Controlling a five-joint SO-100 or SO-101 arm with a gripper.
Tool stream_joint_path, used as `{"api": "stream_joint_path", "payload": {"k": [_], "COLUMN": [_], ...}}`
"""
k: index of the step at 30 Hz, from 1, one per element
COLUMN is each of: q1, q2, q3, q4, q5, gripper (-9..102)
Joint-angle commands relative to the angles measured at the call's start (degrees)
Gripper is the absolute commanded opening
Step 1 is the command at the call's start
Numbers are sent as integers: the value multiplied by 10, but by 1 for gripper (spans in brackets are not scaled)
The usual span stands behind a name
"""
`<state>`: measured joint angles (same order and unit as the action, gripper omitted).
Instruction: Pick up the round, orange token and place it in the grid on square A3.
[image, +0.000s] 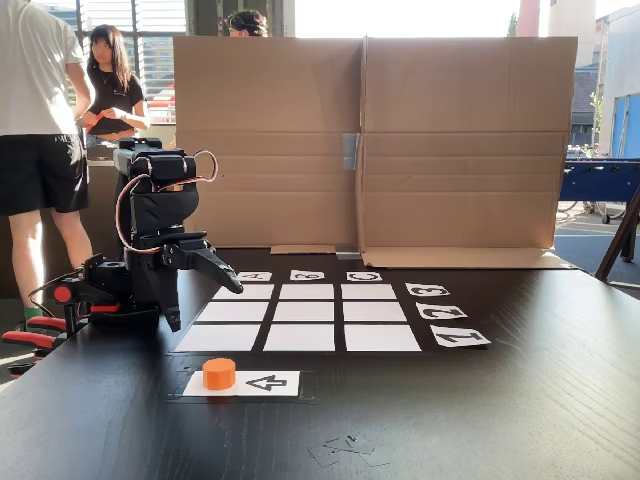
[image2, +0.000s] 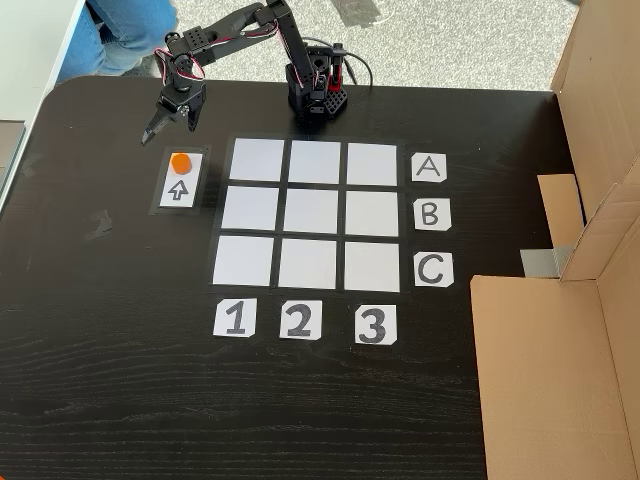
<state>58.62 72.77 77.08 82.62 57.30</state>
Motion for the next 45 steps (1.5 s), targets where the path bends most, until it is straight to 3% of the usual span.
{"api": "stream_joint_path", "payload": {"k": [1,11,21,45], "q1": [-3,9,5,-44], "q2": [-4,-63,-160,-192], "q3": [-13,-50,-168,-173], "q4": [-6,-4,1,2], "q5": [-41,-170,-177,-215], "gripper": [67,67,66,56]}}
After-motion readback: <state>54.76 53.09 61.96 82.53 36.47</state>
